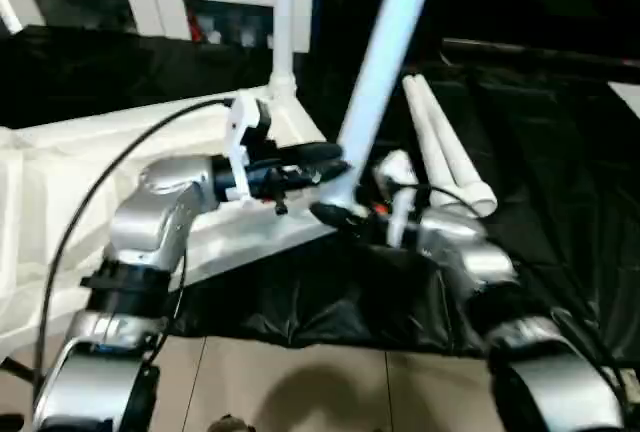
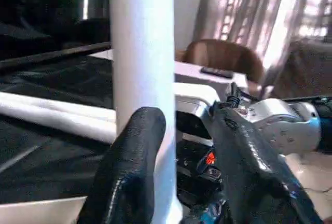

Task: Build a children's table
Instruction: Insert table leg to table base

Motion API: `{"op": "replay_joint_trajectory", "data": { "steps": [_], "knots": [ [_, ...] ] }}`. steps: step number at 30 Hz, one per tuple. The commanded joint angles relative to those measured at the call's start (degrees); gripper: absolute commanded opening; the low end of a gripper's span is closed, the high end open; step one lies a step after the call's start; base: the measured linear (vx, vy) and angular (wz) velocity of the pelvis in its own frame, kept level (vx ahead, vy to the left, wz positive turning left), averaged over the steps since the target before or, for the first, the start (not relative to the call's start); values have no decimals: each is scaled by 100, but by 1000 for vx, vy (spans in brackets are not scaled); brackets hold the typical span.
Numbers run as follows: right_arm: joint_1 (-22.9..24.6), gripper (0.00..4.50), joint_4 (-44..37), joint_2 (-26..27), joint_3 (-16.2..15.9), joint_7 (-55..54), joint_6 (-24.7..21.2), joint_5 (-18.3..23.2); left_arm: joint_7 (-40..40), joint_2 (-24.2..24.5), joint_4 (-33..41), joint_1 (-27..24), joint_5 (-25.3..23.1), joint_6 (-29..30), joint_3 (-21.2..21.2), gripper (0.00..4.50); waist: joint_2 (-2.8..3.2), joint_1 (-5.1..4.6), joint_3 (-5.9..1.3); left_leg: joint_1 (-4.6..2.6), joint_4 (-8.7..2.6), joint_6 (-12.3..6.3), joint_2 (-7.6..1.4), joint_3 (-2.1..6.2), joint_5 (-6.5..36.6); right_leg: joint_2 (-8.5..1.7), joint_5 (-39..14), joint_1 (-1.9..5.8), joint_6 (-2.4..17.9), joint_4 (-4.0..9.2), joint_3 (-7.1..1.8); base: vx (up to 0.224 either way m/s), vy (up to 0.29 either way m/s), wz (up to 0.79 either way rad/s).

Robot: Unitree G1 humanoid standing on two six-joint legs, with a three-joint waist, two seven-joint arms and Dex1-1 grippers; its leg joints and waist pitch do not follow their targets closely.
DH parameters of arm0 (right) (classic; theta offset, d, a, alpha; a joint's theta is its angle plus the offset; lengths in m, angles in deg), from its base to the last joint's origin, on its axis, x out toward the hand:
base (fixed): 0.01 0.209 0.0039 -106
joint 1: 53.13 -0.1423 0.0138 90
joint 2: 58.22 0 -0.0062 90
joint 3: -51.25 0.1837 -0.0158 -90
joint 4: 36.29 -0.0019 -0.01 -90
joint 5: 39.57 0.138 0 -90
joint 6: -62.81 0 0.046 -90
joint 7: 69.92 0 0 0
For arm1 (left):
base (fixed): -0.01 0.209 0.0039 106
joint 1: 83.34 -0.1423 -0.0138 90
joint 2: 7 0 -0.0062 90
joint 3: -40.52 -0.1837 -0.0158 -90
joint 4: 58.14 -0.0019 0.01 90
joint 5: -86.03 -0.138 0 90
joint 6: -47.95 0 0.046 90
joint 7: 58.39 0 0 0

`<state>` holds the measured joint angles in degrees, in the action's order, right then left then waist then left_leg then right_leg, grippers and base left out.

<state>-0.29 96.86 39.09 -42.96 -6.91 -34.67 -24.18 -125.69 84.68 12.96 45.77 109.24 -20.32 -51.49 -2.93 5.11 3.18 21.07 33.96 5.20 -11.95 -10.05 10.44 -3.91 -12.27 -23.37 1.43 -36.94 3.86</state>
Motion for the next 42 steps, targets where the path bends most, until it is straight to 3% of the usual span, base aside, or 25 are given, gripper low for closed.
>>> {"op": "replay_joint_trajectory", "data": {
  "steps": [1,3,4,6,9,10,13,15,17,19,20,23,27,28,30,31,37,38,42],
  "knots": [
    [63,275,-500,-2,-213,373,-112,78,84,-39,-117,173,55,201,42,226,66,10,-382,-34,-353,-293,-146,-16,643,-373,-49,385,1395,405,-292,0,0,0],
    [111,275,-611,-42,-249,452,-218,97,89,-56,-144,219,123,250,83,243,52,-17,-388,-7,-353,-267,-134,-1,614,-372,-104,405,1334,408,-288,0,0,0],
    [183,275,-753,-102,-321,545,-309,82,68,-72,-170,269,226,337,135,243,83,-14,-388,-12,-349,-254,-132,4,610,-372,-111,401,1327,412,-290,0,0,0],
    [246,275,-878,-159,-389,639,-422,80,8,-75,-157,295,309,412,149,269,77,2,-396,-48,-337,-262,-142,-7,522,-358,66,383,1399,404,-299,0,0,0],
    [430,275,-1314,-368,-597,923,-744,77,-346,-59,72,342,697,913,105,302,65,17,-400,-40,-327,-315,-141,-13,392,-343,330,385,1450,372,-294,0,0,0],
    [458,275,-1415,-412,-636,972,-830,90,-460,-57,138,350,766,1001,63,302,34,20,-396,-39,-330,-322,-138,-16,394,-338,315,397,1454,380,-289,0,0,0],
    [470,275,-1508,-468,-688,1075,-985,115,-664,-105,296,361,1021,1243,42,334,39,27,-376,-30,-337,-279,-144,-15,545,-362,2,390,1427,408,-292,0,0,0],
    [457,275,-1508,-475,-697,1086,-1017,94,-731,-139,356,383,1187,1396,64,302,70,27,-372,-41,-347,-210,-148,-7,634,-362,-152,382,1403,424,-293,0,0,0],
    [431,275,-1530,-479,-680,1027,-1020,72,-673,-190,332,441,1218,1471,71,298,120,14,-381,-45,-342,-172,-137,2,618,-357,-52,388,1409,415,-299,0,0,0],
    [424,275,-1553,-488,-678,1022,-1041,81,-679,-190,316,454,1200,1480,50,298,91,-4,-386,-43,-342,-180,-132,6,589,-348,41,398,1405,417,-297,0,0,0],
    [439,275,-1646,-513,-665,997,-1126,117,-629,-207,275,447,1101,1361,8,255,90,-2,-389,-44,-340,-185,-130,7,570,-349,72,404,1410,415,-298,0,0,0],
    [497,275,-1778,-566,-652,948,-1210,140,-331,-298,220,407,898,1182,-12,258,65,-10,-398,-37,-328,-235,-126,8,457,-343,286,423,1418,402,-299,0,0,0],
    [543,275,-1899,-594,-648,898,-1283,131,-92,-321,271,372,784,1153,-14,218,53,-10,-395,-34,-325,-265,-122,7,432,-349,243,425,1410,403,-298,0,0,0],
    [545,275,-1912,-603,-639,902,-1295,127,10,-334,283,361,792,1184,23,205,12,-12,-394,-33,-326,-266,-124,2,467,-353,142,427,1387,417,-298,0,0,0],
    [542,275,-1920,-611,-629,902,-1302,122,111,-347,296,347,798,1194,65,196,34,-5,-394,-38,-323,-259,-127,6,453,-356,96,419,1379,410,-300,0,0,0],
    [534,275,-1924,-617,-621,907,-1312,124,175,-365,312,335,825,1205,110,195,-3,-7,-394,-31,-321,-273,-124,4,421,-357,108,427,1382,401,-301,0,0,0],
    [470,275,-1923,-583,-603,782,-1239,74,561,-424,401,269,982,1310,407,190,-7,-5,-393,-29,-311,-327,-123,0,317,-359,158,418,1373,395,-301,0,0,0],
    [419,331,-1900,-537,-536,686,-1262,113,795,-457,389,257,997,1298,549,190,-44,-11,-392,-27,-307,-318,-121,-4,318,-357,136,419,1366,387,-300,0,0,0],
    [295,356,-1937,-471,-257,501,-1505,394,1346,-515,280,264,878,1179,782,189,-67,-23,-390,-36,-309,-289,-124,1,346,-352,-24,412,1281,404,-295,0,0,0]
  ]
}}
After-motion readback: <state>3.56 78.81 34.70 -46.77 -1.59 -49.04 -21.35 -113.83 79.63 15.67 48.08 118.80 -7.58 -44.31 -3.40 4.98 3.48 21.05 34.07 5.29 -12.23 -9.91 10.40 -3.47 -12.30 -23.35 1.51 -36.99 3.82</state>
